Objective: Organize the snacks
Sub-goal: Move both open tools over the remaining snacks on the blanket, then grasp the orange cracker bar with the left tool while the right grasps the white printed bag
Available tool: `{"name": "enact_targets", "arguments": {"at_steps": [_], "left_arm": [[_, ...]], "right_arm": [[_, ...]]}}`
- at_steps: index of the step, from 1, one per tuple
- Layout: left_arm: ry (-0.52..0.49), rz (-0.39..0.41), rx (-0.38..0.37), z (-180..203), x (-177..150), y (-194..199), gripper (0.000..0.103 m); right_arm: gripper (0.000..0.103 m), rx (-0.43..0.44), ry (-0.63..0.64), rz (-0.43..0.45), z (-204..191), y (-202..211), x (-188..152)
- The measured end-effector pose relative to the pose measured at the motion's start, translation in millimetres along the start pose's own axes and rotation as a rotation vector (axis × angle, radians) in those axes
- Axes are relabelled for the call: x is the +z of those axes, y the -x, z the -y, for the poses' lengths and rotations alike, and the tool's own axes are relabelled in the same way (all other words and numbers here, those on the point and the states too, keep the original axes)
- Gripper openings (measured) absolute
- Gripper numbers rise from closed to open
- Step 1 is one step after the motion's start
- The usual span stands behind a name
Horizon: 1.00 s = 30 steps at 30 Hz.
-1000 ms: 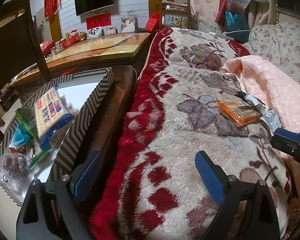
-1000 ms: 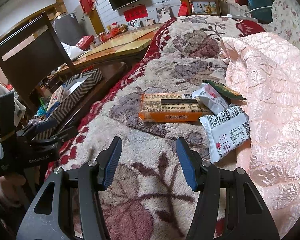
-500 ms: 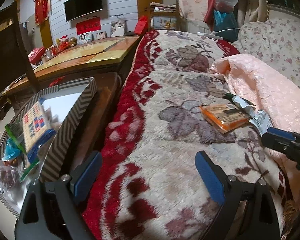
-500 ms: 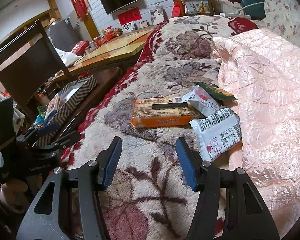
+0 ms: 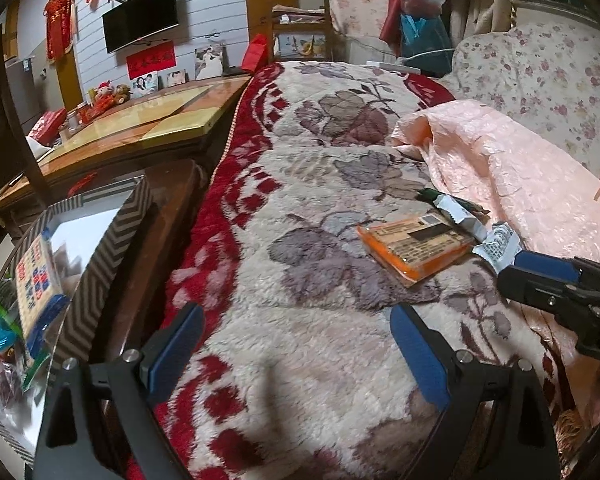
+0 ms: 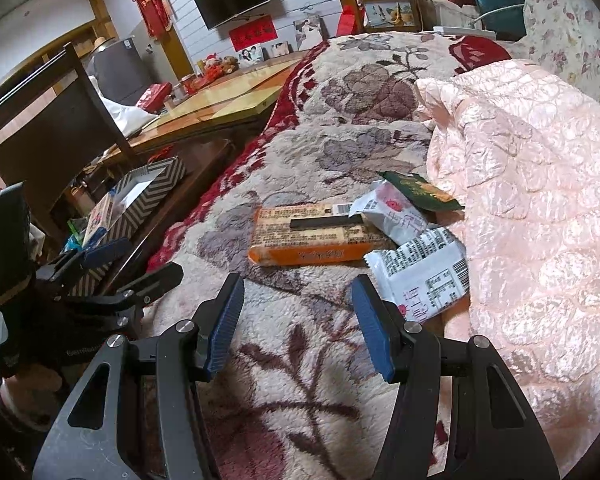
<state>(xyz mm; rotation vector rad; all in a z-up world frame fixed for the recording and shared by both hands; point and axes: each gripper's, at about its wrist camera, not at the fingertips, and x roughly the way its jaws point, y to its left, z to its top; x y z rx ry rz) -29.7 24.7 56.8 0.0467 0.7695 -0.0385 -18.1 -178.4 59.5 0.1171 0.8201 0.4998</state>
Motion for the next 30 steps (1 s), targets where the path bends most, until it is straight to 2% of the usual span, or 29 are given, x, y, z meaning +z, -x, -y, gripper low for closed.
{"name": "enact_targets", "arguments": {"at_steps": [16,25,30], "left_arm": [[-0.007,-0.019,-0.004,6,2,-8,0.095],[-0.049,-0.014,-0.083,15,22,-15,0.095],[-0.16,-0.028,-0.155,34,40,-29,0.096]], "right_arm": [[0.056,-0.011,-0.019,-0.007,4,-3,5],[0.056,-0.032,-0.035,-0.031,9,1,8],[0.056,-0.074,-0.036,-0.061,18,1,13]]}}
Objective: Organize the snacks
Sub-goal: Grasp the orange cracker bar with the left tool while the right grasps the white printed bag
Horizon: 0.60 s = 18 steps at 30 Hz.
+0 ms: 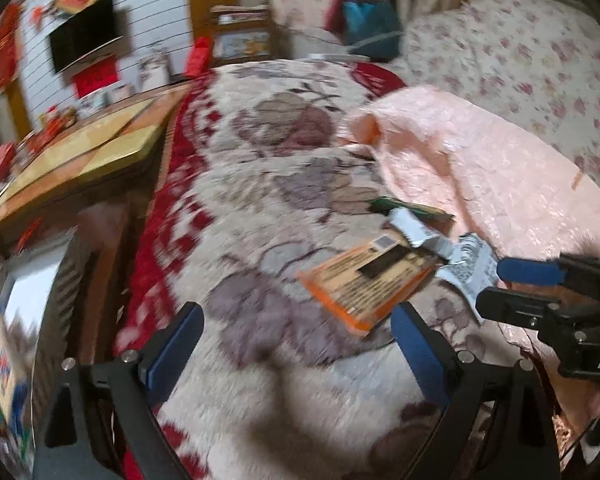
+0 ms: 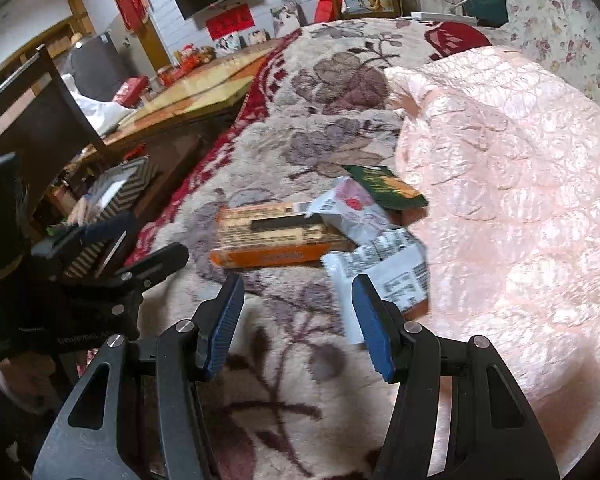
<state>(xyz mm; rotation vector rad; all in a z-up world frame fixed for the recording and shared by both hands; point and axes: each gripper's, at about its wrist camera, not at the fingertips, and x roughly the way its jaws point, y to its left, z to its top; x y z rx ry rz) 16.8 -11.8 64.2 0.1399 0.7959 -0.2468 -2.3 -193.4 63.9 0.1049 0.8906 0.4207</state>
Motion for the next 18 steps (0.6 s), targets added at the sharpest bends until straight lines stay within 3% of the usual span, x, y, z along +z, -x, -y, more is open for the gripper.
{"name": "enact_targets", "arguments": {"at_steps": [3,9,18], "left_arm": [[-0.077,-0.047,-0.082,11,11,-15,0.097],[-0.217,-0.135,-0.174,29,29,-49,0.097],[-0.287,-0.217,-0.196,43,38,-86,0.098]], "right_arm": [[0.056,-0.005,-0.013,0.008,7,5,3],[0.056,-0.004,-0.024,-0.009,15,6,4],[0.056,-0.031,-0.056,-0.07,25,-4,0]]}}
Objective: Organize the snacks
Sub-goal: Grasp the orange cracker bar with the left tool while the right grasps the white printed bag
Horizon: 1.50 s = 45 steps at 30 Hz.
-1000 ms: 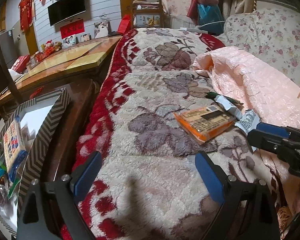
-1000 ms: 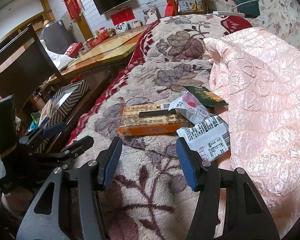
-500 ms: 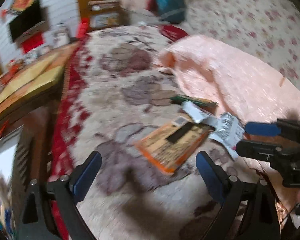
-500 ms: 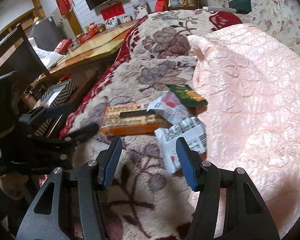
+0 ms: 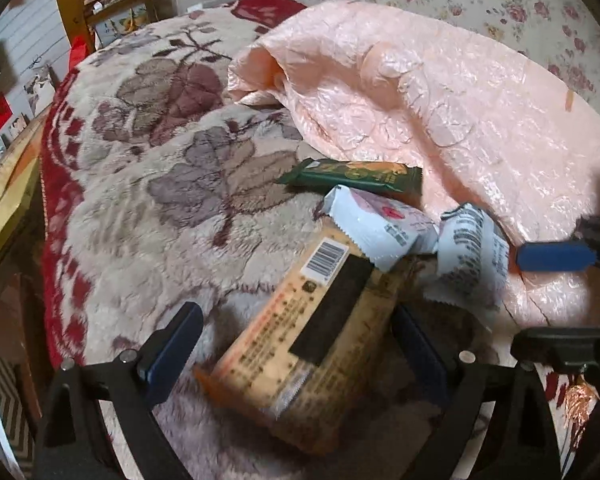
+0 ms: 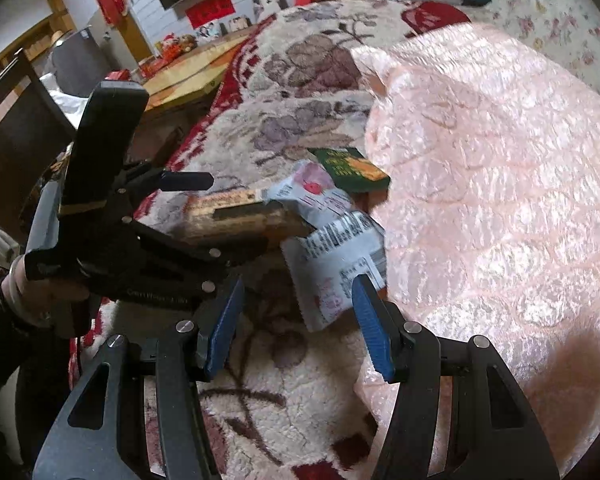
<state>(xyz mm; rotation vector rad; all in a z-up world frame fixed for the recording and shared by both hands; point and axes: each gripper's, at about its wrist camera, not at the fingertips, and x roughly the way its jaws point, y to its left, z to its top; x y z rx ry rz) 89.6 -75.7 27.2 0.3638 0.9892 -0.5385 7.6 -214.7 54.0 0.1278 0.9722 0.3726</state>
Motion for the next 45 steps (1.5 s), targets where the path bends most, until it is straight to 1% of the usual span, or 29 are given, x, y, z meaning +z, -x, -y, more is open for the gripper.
{"name": "enact_targets", "arguments": {"at_steps": [3,7,9,12,13,15,19,23,27,31,32,34,35,36,37,38,40,43,45], "left_arm": [[0.028,-0.005,0.0,-4,3,-6,0.099],[0.1,-0.012,0.051,-14,1,-8,0.1],[0.138,-0.011,0.061,-22,-3,-6,0.1],[0.181,-0.013,0.047,-33,-9,-5,0.1],[0.179,-0.012,0.042,-34,-9,-5,0.1],[0.16,-0.011,0.044,-34,-8,-5,0.1],[0.102,0.003,0.045,-29,-2,-4,0.1],[0.046,-0.009,0.04,-26,5,-12,0.101],[0.027,-0.015,0.028,-28,11,-20,0.102],[-0.014,-0.021,0.023,-24,17,-24,0.102],[-0.016,-0.021,0.021,-23,17,-24,0.099],[-0.01,-0.012,0.008,-22,15,-23,0.093],[-0.003,-0.005,0.001,-23,14,-21,0.086],[0.003,0.003,-0.004,-24,12,-19,0.083],[0.01,0.012,-0.008,-24,10,-15,0.076],[0.015,0.016,-0.012,-24,7,-13,0.071],[0.025,0.018,-0.013,-24,2,-8,0.067],[0.036,0.016,-0.004,-22,-5,-2,0.067],[0.049,0.018,-0.012,-22,-11,4,0.067]], "right_arm": [[0.056,0.01,-0.05,-0.02,7,-4,-1],[0.057,0.017,-0.118,-0.059,14,-12,-3],[0.057,0.008,-0.157,-0.074,18,-18,-2],[0.058,0.001,-0.233,-0.052,25,-23,4],[0.06,-0.004,-0.254,-0.044,27,-25,7],[0.061,-0.034,-0.273,-0.04,26,-30,13],[0.061,-0.073,-0.288,-0.023,24,-35,22],[0.063,-0.105,-0.279,-0.03,24,-45,28],[0.064,-0.09,-0.313,-0.023,32,-47,31],[0.064,-0.072,-0.334,-0.028,37,-52,34],[0.064,-0.052,-0.313,-0.027,36,-52,34],[0.057,-0.056,-0.265,-0.033,33,-50,34],[0.055,-0.054,-0.247,-0.035,32,-49,33],[0.049,-0.048,-0.242,-0.035,32,-48,33],[0.049,-0.038,-0.236,-0.034,32,-47,32],[0.048,-0.027,-0.229,-0.038,32,-46,32],[0.048,-0.016,-0.21,-0.041,30,-43,31],[0.048,-0.005,-0.188,-0.04,26,-38,28],[0.048,0.01,-0.175,-0.042,24,-34,25]]}}
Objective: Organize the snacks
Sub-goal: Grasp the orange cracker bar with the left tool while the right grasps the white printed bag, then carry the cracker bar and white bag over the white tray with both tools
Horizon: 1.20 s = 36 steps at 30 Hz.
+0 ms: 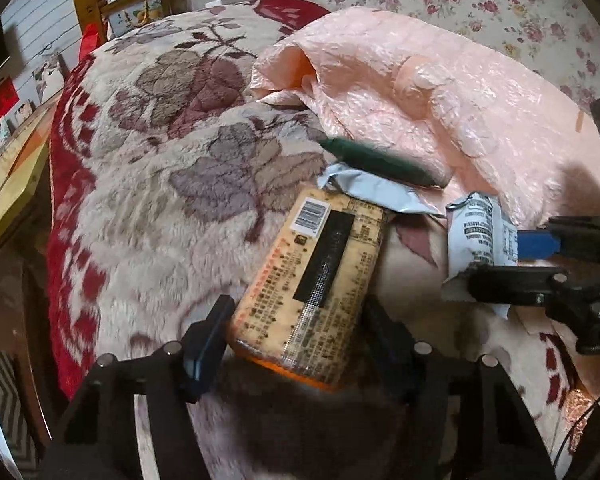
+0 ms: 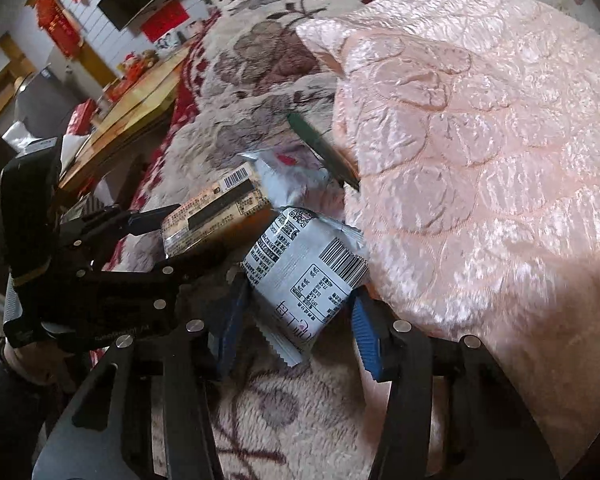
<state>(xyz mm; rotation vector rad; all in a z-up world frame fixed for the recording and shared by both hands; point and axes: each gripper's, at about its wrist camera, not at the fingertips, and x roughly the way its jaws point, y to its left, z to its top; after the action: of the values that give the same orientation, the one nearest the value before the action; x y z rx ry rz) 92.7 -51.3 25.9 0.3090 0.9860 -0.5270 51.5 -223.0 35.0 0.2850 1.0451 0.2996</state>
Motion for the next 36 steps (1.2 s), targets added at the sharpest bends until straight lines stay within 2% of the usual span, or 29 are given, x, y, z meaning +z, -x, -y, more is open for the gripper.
{"name": "enact_targets", "arguments": {"at_steps": [14,18,25,31,33,34,35,36], "left_arm": [[0.188,0.051,0.018,-9,-52,45,0.066],[0.222,0.032,-0.011,-8,-63,54,0.066],[0.227,0.015,0.0,-9,-57,44,0.079],[0.203,-0.01,0.007,-5,-40,25,0.079],[0.198,-0.011,0.016,-4,-40,23,0.076],[0.195,-0.001,0.018,-4,-40,25,0.063],[0.194,0.007,0.021,-3,-41,27,0.056],[0.197,0.01,0.033,-3,-41,30,0.056]], "right_arm": [[0.048,0.062,0.097,-0.036,-28,9,-22],[0.048,0.069,0.14,-0.053,-40,9,-30],[0.048,0.072,0.135,-0.07,-40,9,-37],[0.048,0.069,0.122,-0.076,-35,11,-38],[0.048,0.068,0.123,-0.08,-36,10,-39],[0.048,0.068,0.126,-0.08,-36,10,-38],[0.048,0.068,0.129,-0.077,-37,11,-38],[0.048,0.068,0.131,-0.075,-38,12,-38]]}}
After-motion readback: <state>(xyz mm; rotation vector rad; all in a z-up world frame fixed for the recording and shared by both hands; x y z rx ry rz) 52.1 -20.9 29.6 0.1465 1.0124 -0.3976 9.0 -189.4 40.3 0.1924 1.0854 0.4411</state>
